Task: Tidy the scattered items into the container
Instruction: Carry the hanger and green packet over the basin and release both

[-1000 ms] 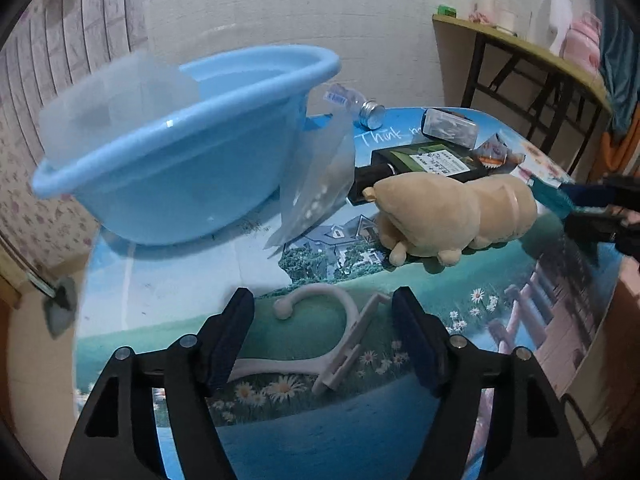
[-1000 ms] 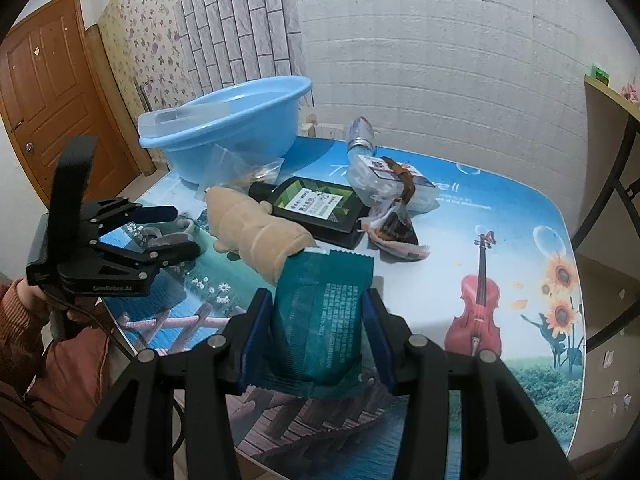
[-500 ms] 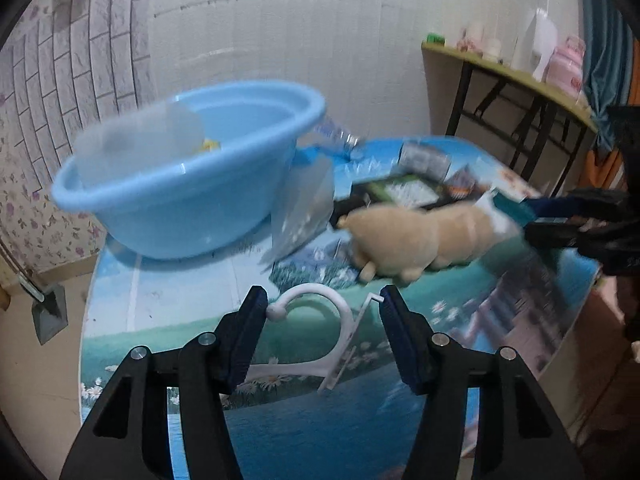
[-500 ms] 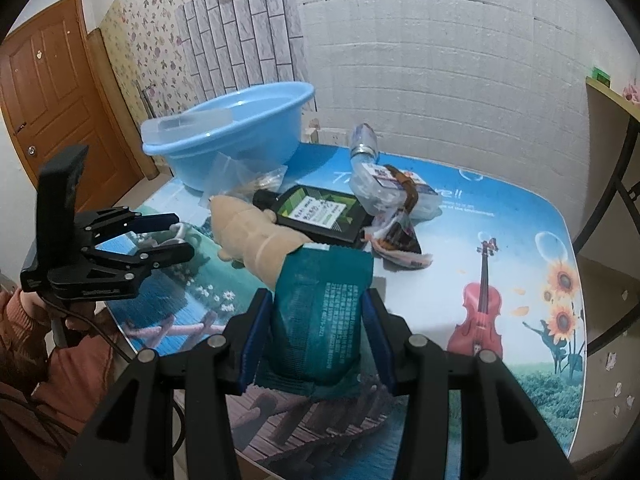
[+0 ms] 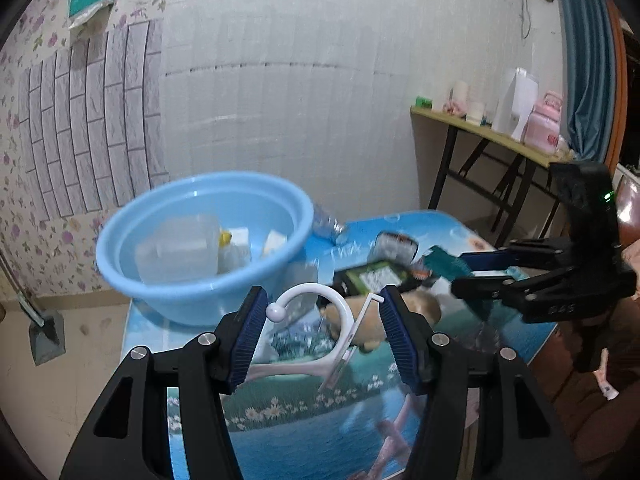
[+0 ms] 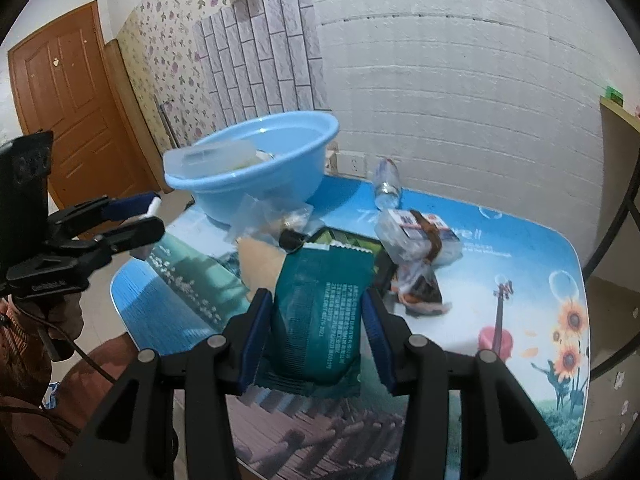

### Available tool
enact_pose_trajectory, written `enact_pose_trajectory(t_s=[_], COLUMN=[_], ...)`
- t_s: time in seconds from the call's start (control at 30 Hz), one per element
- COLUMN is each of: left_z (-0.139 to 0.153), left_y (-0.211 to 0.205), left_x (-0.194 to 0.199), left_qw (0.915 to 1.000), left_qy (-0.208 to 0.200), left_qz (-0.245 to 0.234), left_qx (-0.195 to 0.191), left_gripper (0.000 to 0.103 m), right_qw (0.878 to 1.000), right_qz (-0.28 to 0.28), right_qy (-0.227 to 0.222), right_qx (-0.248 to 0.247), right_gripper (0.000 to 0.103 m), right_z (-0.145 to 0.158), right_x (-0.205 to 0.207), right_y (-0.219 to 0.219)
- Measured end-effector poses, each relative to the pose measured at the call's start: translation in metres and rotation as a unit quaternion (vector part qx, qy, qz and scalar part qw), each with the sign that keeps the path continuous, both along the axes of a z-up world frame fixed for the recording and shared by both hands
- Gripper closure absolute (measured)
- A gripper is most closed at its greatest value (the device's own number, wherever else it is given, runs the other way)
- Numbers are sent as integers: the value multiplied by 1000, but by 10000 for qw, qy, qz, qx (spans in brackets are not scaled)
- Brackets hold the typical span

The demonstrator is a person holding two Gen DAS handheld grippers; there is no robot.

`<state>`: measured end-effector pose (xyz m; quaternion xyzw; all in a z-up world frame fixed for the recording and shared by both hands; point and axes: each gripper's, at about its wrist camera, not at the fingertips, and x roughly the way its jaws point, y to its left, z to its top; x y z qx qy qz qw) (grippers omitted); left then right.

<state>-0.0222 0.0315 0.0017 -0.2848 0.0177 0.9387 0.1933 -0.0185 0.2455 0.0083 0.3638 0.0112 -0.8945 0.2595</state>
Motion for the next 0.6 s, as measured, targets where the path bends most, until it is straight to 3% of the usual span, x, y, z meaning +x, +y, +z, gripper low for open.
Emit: enact_pose_trajectory(t_s=[0.33, 0.6], left_z=[43, 36], left_y=[-20, -36], left_x=[-29, -72], left_qw=[9982, 9980], left_qy=[515, 425], left_qz=[282, 443], left_qx=[-97, -139], left_gripper=[45, 45], right_qw=[9973, 9940], right_qz=[500, 881], right_qy=[522, 616], right_qx=[-153, -188], right_gripper=[58, 58], right_z=[39, 46], right_x=[-19, -45], right_y=[-38, -76])
